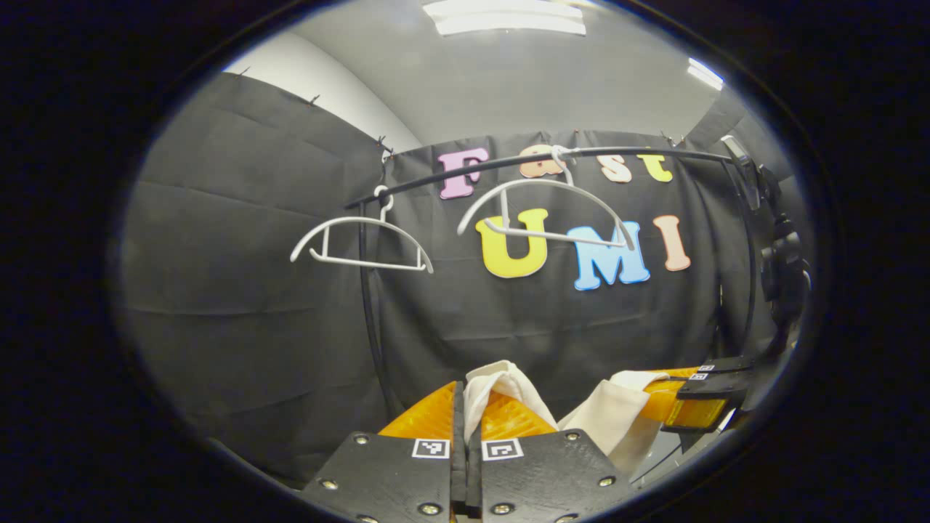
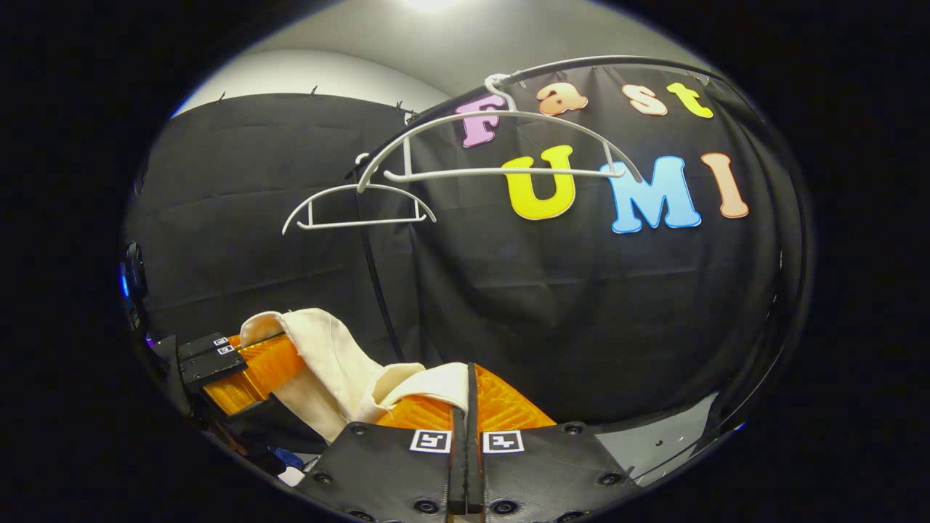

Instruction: Grasp the clothes on the hanger with both hands and then place them into the laundry hamper below.

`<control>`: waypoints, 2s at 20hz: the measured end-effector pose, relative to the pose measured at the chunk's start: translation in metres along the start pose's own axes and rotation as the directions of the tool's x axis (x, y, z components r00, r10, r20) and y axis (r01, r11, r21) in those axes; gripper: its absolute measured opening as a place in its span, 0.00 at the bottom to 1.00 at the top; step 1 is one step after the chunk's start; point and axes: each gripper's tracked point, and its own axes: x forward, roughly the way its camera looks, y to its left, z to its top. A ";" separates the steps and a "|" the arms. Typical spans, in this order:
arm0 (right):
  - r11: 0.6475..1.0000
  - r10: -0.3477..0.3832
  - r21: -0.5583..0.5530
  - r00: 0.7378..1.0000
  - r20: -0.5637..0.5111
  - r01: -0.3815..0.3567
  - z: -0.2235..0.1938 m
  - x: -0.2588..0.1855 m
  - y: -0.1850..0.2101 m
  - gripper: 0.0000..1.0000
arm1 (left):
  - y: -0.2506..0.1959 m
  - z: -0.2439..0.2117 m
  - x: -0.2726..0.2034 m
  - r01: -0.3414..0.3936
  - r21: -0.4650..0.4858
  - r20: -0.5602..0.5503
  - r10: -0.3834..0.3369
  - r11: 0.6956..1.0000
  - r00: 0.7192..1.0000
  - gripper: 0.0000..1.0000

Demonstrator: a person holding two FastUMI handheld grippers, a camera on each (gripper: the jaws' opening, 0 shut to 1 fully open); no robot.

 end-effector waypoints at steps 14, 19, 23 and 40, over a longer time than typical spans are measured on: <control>0.997 -0.073 -0.041 0.973 -0.220 0.066 -0.152 0.002 -0.011 0.02 | 0.014 -0.189 -0.021 0.023 0.032 -0.279 -0.013 0.999 0.960 0.02; 0.995 -0.091 -0.070 0.957 -0.274 0.074 -0.187 0.002 -0.012 0.04 | 0.018 -0.246 -0.036 0.017 0.042 -0.387 0.001 0.999 0.922 0.01; 0.992 -0.105 -0.104 0.940 -0.325 0.075 -0.204 -0.009 -0.009 0.10 | 0.021 -0.261 -0.049 0.029 0.035 -0.431 -0.011 0.999 0.902 0.02; 0.982 -0.102 -0.187 0.897 -0.429 0.022 -0.166 -0.056 0.005 0.98 | 0.040 -0.160 -0.082 0.039 0.121 -0.332 0.003 0.992 0.943 0.81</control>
